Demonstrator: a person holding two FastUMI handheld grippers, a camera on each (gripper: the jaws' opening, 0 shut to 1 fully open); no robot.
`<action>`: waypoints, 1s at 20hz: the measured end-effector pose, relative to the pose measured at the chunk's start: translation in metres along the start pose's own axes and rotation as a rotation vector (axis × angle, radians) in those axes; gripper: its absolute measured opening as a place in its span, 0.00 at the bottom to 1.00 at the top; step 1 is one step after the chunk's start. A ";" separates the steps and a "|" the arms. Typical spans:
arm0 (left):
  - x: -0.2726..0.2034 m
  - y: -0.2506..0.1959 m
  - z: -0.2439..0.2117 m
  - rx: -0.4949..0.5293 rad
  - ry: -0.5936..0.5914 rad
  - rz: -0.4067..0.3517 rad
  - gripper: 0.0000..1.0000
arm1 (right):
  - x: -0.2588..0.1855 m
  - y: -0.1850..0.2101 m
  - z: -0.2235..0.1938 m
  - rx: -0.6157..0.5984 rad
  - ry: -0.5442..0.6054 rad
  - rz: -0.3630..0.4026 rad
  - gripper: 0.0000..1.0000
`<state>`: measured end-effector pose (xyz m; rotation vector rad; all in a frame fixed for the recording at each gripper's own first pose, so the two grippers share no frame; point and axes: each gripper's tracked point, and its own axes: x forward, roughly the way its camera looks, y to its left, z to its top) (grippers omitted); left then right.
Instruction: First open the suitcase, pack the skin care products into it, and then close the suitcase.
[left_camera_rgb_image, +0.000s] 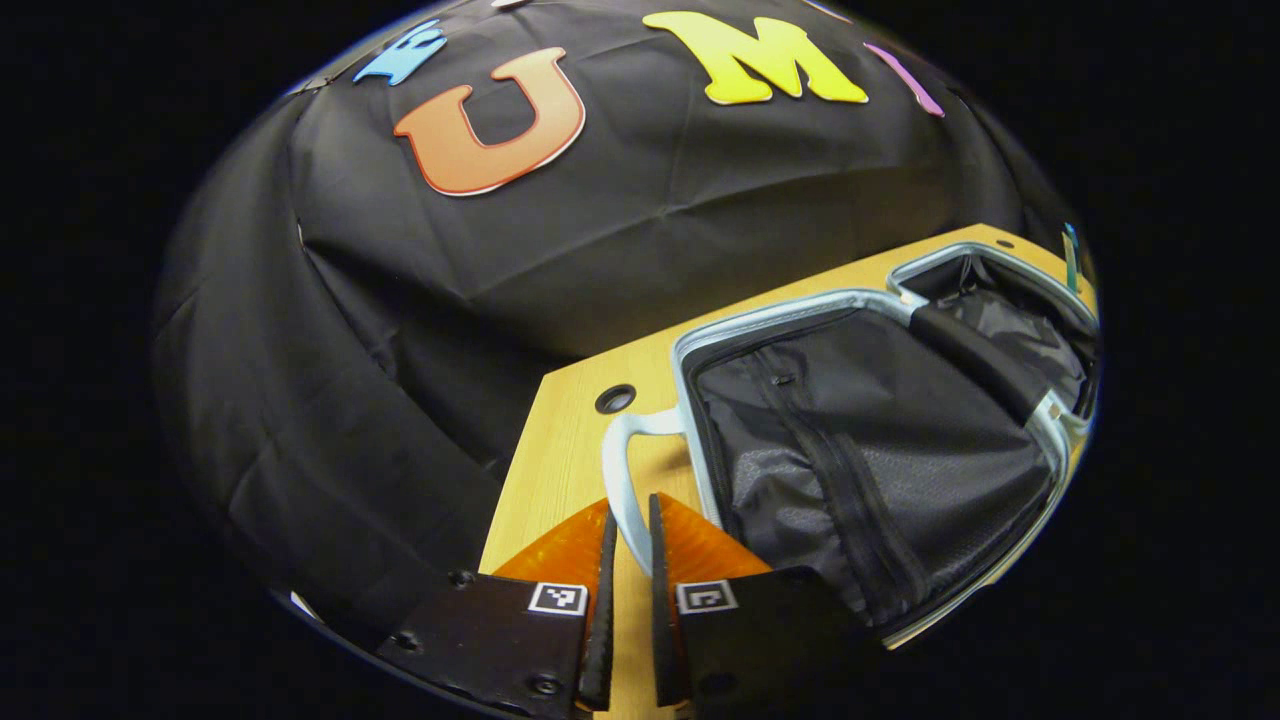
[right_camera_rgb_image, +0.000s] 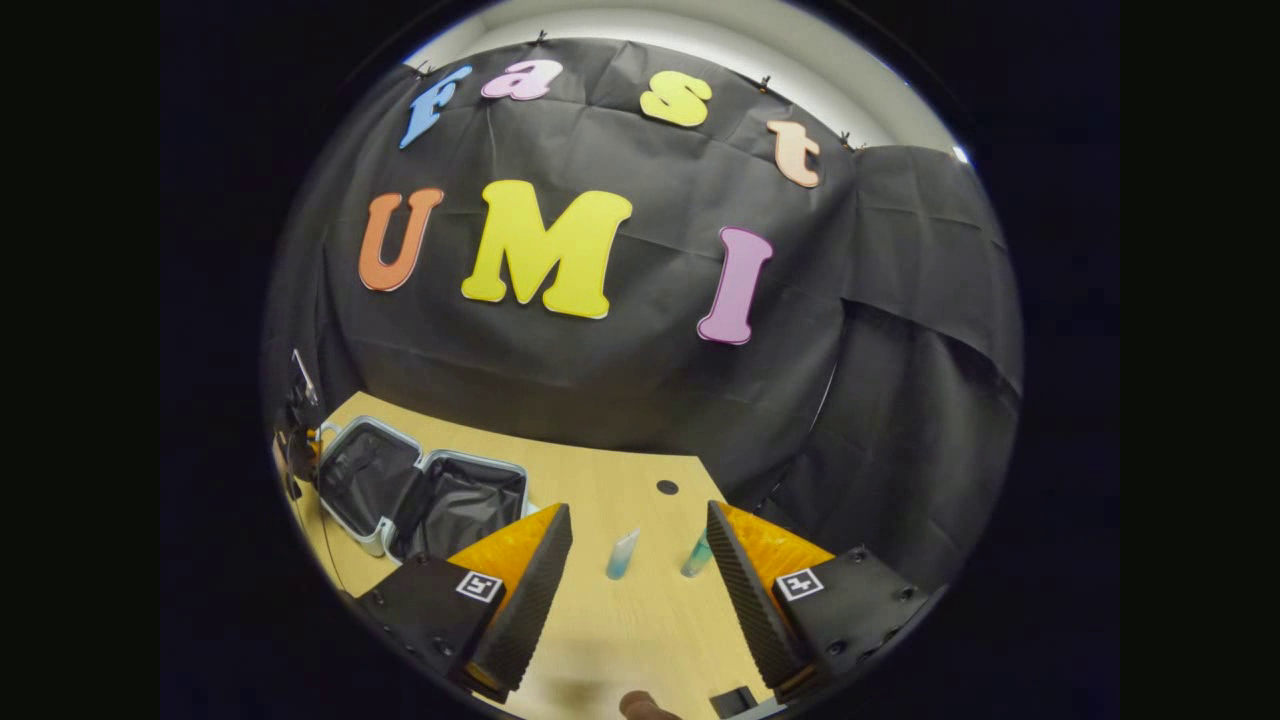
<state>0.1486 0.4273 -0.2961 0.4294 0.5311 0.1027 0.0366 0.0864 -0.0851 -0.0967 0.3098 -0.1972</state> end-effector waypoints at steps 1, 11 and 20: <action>-0.001 0.001 -0.007 -0.003 0.012 0.006 0.26 | 0.000 0.001 0.000 -0.005 0.001 -0.001 0.80; -0.027 0.006 0.026 -0.073 -0.045 0.017 0.92 | 0.007 -0.006 -0.009 -0.002 -0.003 0.029 0.80; -0.107 -0.110 0.096 -0.184 -0.114 -0.095 0.99 | 0.044 -0.062 -0.034 0.018 0.014 0.062 0.81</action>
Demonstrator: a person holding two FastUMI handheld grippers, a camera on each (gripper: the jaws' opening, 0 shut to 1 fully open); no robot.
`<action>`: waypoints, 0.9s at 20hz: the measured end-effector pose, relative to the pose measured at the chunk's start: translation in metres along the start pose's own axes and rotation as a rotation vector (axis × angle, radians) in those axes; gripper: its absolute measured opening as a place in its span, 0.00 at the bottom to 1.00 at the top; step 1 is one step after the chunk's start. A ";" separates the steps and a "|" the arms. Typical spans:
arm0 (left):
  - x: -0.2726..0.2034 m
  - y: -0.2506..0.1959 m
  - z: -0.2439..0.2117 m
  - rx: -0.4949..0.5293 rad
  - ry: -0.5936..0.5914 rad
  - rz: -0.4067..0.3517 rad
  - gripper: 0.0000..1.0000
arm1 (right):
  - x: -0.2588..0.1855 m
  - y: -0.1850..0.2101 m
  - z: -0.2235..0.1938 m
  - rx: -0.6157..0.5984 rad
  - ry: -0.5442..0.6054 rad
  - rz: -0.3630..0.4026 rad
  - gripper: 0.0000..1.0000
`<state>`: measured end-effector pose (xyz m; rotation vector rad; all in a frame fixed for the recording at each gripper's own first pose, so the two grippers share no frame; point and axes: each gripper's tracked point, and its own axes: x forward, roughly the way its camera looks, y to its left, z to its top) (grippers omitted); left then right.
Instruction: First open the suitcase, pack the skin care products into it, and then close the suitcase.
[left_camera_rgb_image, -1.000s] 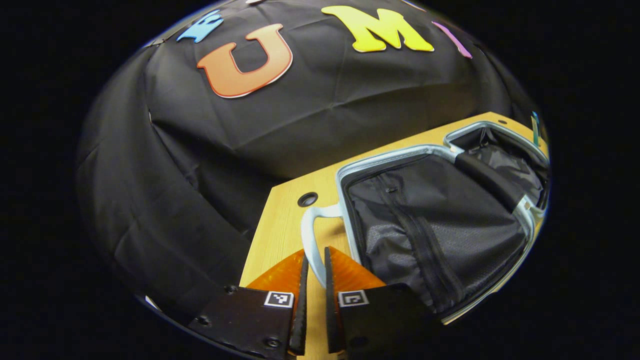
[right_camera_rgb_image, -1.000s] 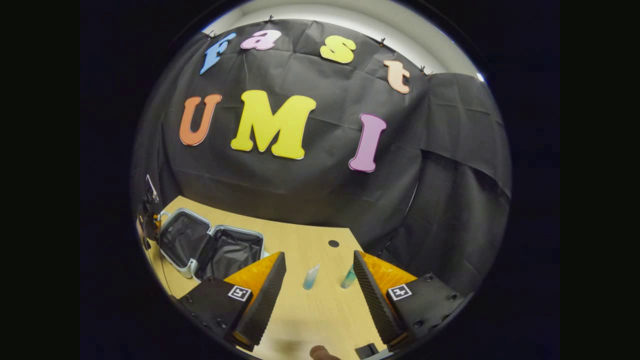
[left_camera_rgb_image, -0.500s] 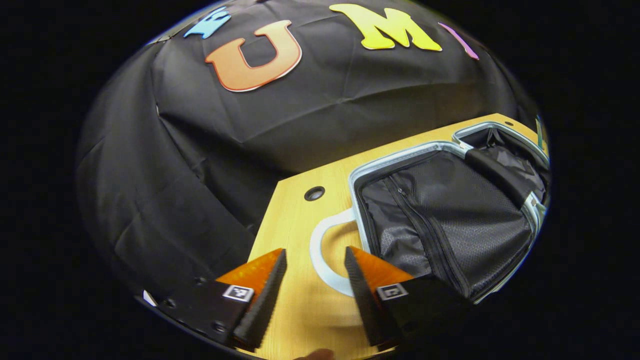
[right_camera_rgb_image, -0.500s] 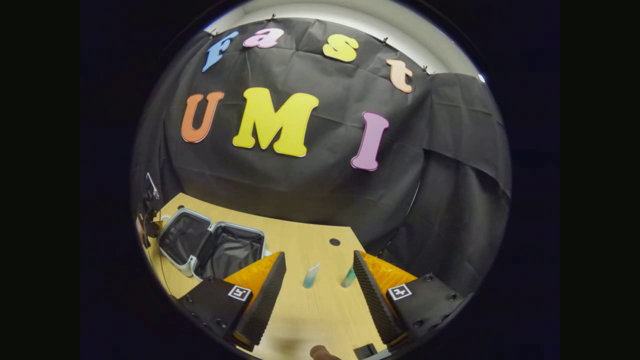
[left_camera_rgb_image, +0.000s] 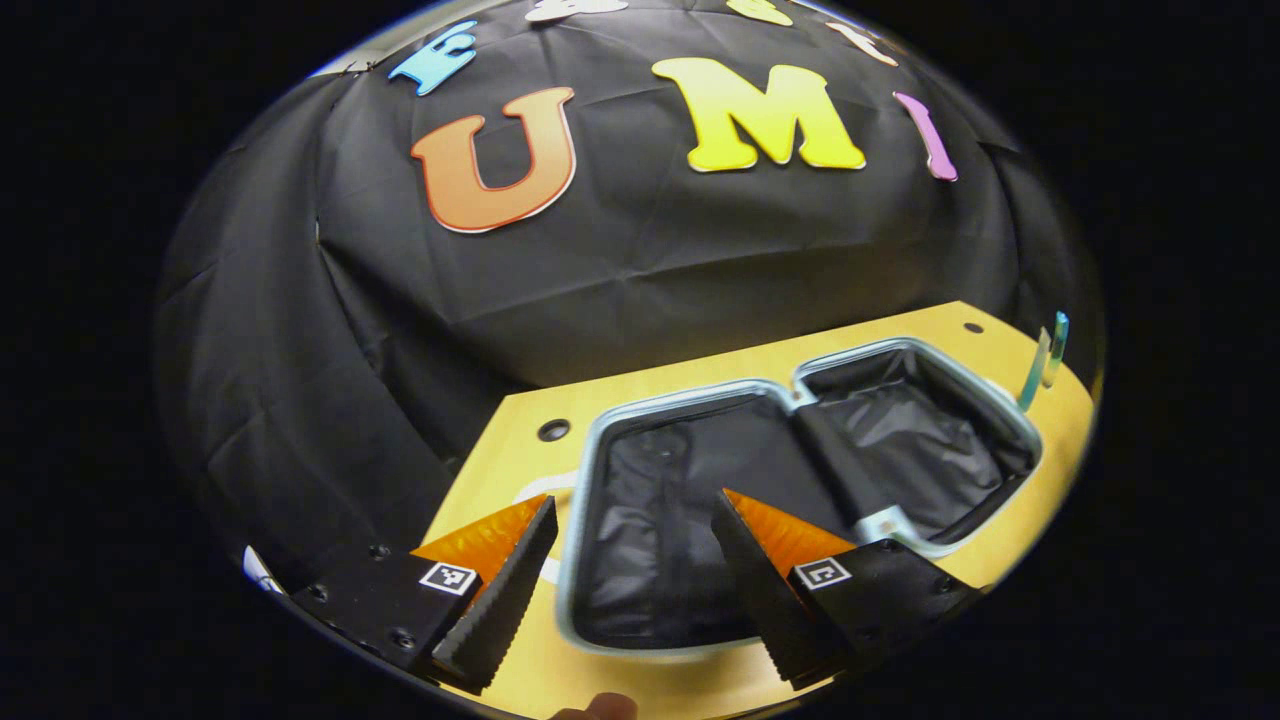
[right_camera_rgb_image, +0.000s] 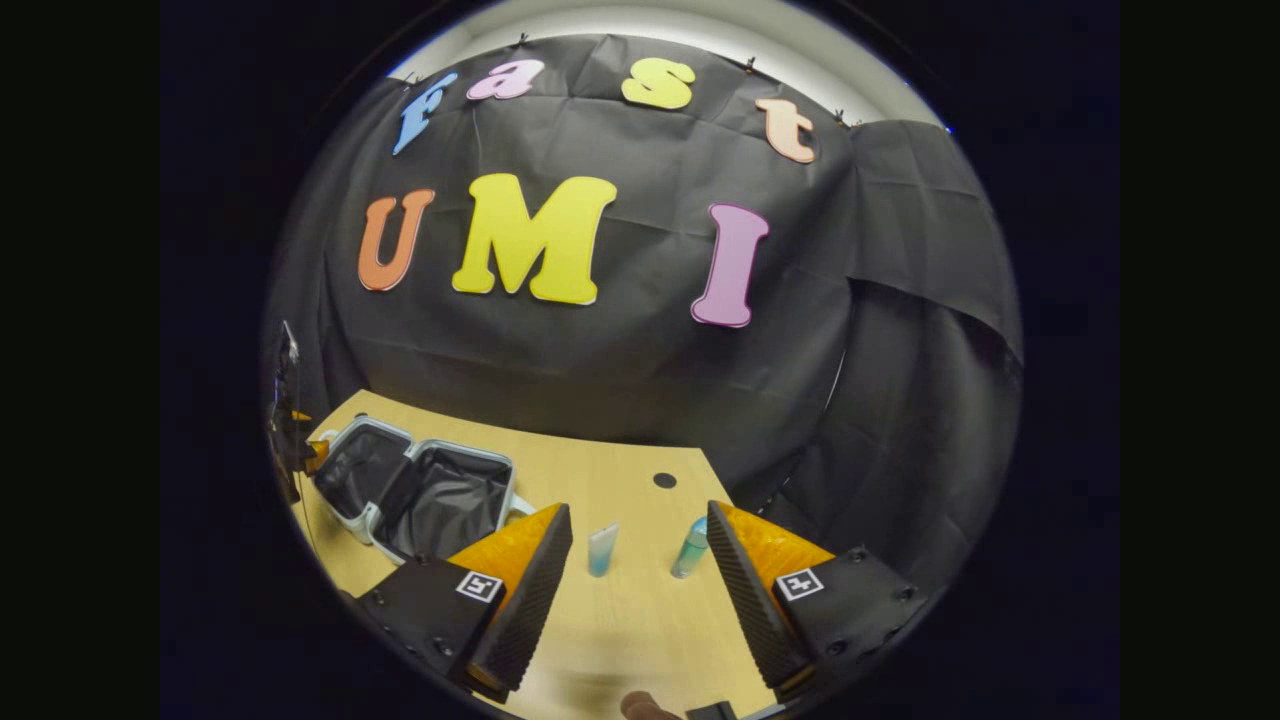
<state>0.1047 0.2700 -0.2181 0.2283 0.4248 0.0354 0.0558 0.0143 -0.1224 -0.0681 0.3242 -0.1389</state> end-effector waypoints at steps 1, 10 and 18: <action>-0.005 -0.022 0.000 -0.008 0.003 -0.022 0.99 | 0.006 -0.011 -0.005 -0.022 0.003 -0.009 0.80; -0.069 -0.264 -0.005 -0.021 0.060 -0.296 0.99 | 0.044 -0.105 -0.047 -0.012 0.080 -0.011 0.80; -0.048 -0.420 0.012 -0.029 0.073 -0.457 0.99 | 0.063 -0.156 -0.079 -0.056 0.144 0.021 0.80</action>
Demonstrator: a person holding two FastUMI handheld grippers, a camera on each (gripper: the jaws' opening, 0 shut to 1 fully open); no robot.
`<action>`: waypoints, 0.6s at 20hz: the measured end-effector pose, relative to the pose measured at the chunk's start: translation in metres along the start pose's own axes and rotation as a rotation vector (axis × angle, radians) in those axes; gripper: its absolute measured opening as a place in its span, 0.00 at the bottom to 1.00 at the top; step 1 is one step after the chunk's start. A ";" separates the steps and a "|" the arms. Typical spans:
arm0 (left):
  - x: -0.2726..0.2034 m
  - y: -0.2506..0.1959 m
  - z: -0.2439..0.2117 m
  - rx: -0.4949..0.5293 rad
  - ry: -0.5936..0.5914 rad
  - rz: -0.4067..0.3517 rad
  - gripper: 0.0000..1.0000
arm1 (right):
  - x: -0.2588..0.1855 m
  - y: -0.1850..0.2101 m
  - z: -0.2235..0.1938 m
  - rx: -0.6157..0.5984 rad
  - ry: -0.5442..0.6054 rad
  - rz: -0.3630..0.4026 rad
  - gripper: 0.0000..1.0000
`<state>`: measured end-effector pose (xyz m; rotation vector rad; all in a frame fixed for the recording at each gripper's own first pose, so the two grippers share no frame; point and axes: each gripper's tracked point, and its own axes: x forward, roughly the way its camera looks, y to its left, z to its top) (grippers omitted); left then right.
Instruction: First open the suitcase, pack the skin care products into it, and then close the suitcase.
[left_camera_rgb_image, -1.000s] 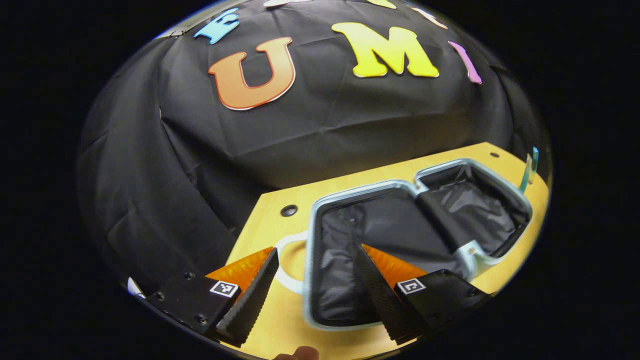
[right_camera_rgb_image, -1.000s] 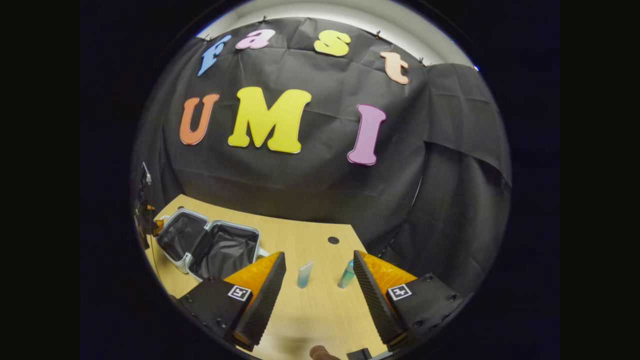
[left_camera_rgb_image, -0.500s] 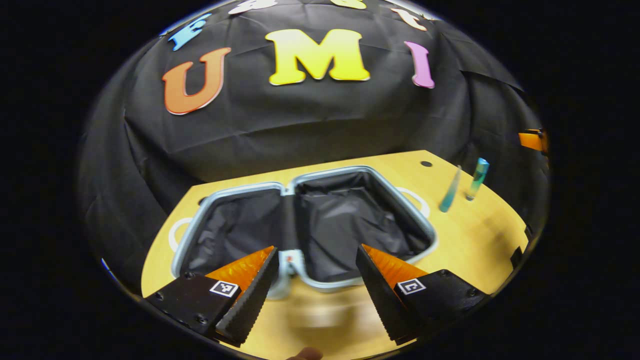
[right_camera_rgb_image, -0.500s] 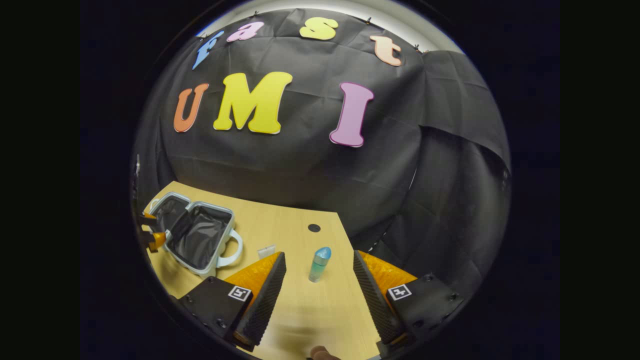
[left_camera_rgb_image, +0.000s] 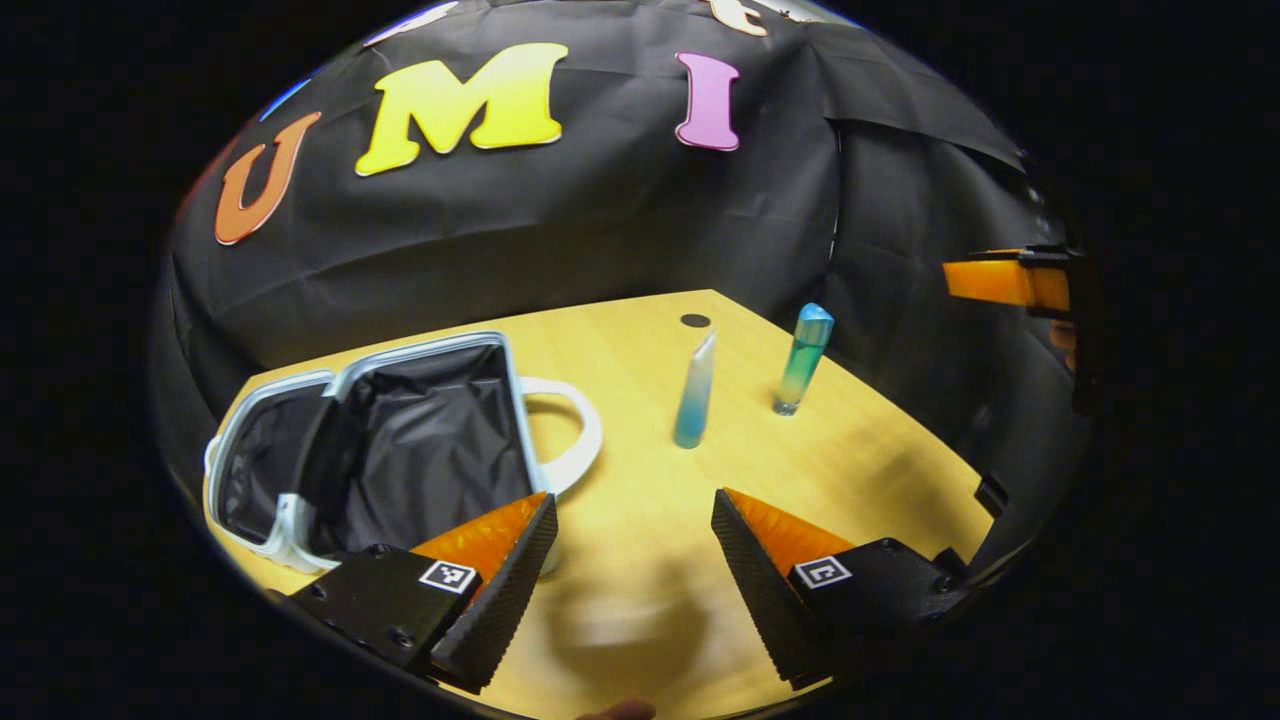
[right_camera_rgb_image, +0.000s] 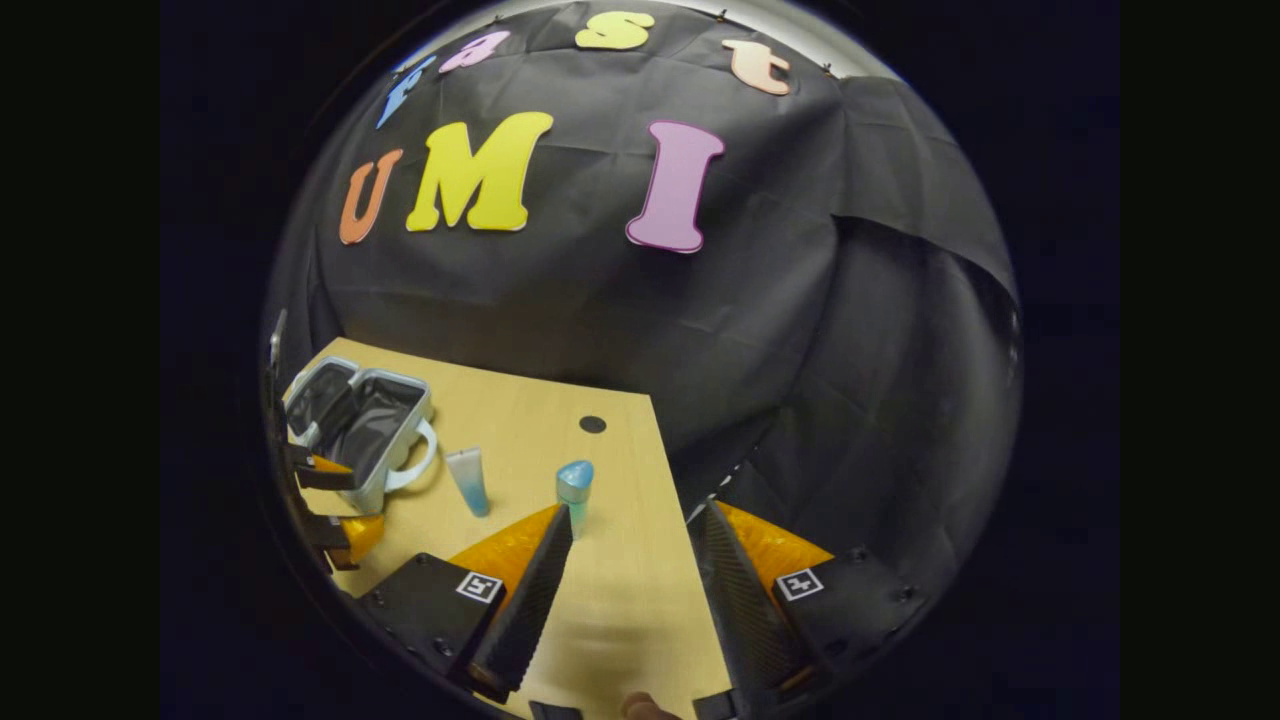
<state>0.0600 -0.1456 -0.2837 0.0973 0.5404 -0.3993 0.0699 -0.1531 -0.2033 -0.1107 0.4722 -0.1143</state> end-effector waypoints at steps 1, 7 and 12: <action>0.018 -0.009 0.004 -0.007 -0.009 -0.005 0.99 | 0.001 -0.004 -0.005 -0.010 0.005 0.008 0.80; 0.110 -0.032 -0.001 -0.025 0.048 -0.003 0.99 | 0.011 -0.028 -0.026 -0.029 0.051 0.055 0.81; 0.148 -0.025 0.005 -0.064 0.046 0.050 0.99 | 0.023 -0.046 -0.041 -0.034 0.087 0.047 0.81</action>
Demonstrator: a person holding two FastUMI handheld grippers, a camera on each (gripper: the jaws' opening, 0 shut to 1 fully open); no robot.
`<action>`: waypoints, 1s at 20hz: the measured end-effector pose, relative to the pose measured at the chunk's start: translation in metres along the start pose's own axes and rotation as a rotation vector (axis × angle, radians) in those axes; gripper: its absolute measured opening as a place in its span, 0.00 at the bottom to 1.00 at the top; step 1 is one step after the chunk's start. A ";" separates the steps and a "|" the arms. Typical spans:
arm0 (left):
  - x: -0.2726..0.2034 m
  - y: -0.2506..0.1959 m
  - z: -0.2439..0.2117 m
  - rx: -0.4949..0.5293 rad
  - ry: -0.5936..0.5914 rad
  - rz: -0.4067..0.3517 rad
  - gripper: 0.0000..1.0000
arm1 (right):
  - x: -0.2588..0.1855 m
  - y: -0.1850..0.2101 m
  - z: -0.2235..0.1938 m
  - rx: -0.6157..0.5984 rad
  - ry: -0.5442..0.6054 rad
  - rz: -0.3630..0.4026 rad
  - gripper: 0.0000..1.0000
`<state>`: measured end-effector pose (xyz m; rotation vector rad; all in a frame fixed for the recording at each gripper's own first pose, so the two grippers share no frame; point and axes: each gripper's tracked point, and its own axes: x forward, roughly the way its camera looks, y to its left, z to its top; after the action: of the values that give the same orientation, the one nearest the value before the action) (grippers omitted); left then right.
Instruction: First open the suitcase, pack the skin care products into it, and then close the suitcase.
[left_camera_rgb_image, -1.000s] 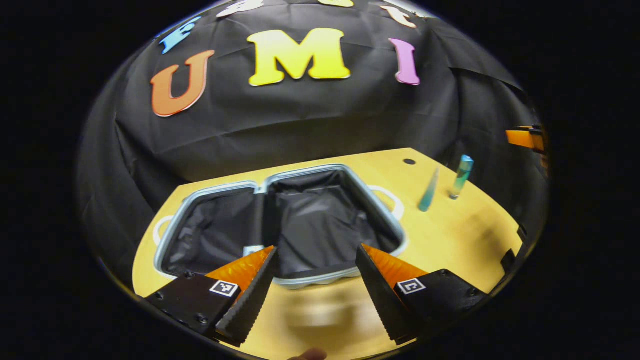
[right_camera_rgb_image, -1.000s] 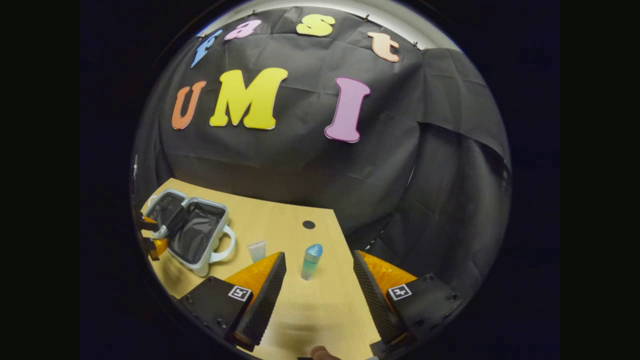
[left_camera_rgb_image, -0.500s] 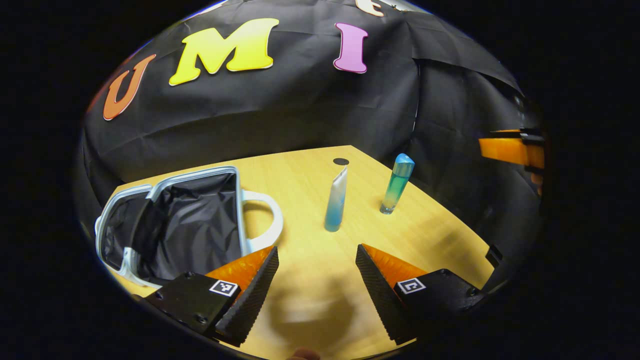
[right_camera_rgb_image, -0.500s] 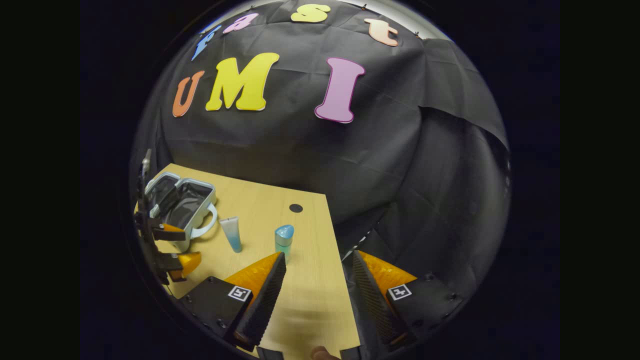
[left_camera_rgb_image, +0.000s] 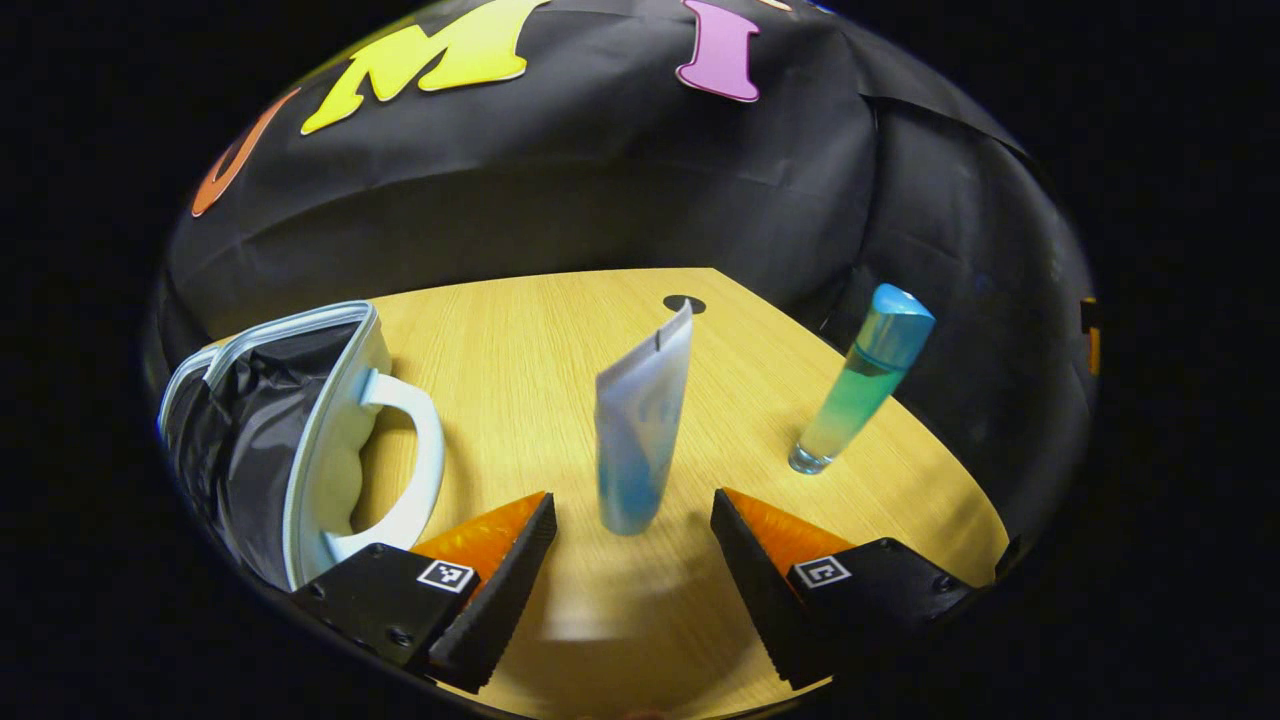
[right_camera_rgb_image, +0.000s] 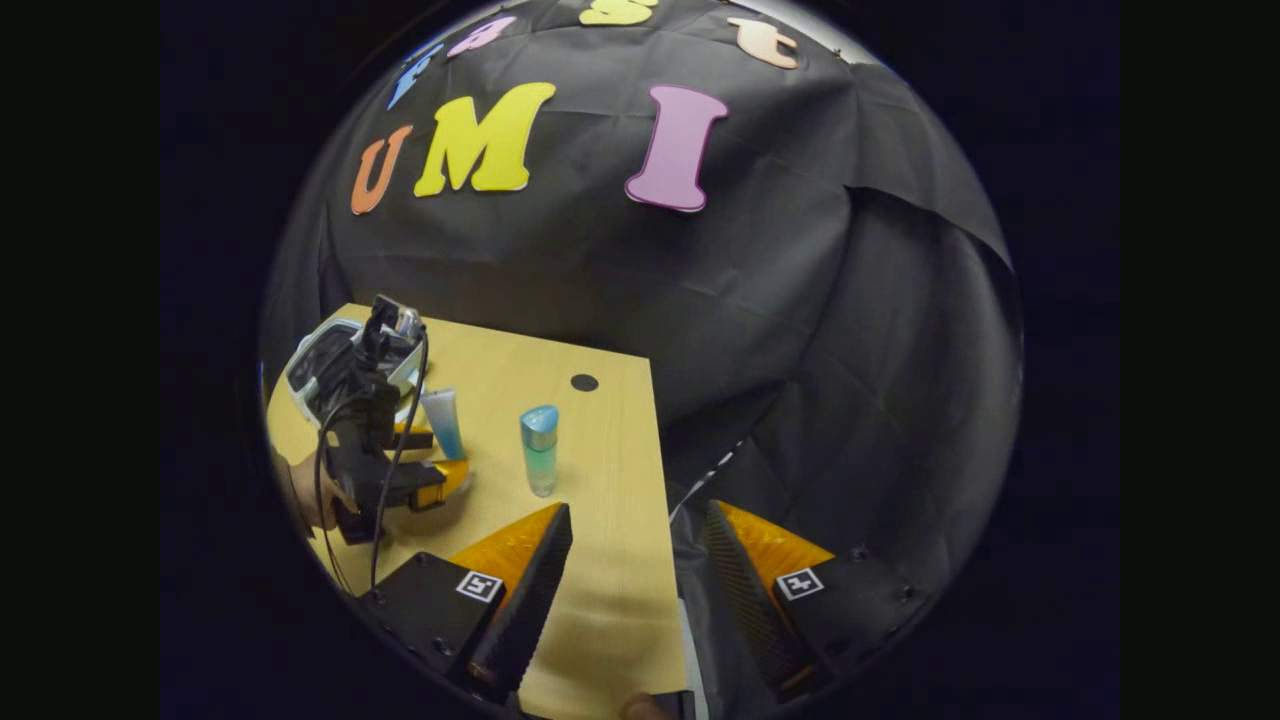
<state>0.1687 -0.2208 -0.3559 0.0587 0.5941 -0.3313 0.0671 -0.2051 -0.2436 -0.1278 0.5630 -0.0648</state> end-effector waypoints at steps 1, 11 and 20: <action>0.005 0.004 0.001 0.010 0.004 0.015 0.98 | 0.002 -0.002 -0.003 -0.001 0.008 -0.001 0.81; 0.017 0.004 -0.001 0.075 0.027 0.007 0.43 | 0.011 0.014 -0.022 -0.008 0.028 0.045 0.80; -0.077 0.002 0.033 0.039 -0.037 -0.029 0.42 | 0.055 0.073 -0.012 0.042 -0.001 0.143 0.80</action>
<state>0.1277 -0.2020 -0.2856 0.0815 0.5524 -0.3711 0.1095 -0.1392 -0.2926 -0.0460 0.5678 0.0628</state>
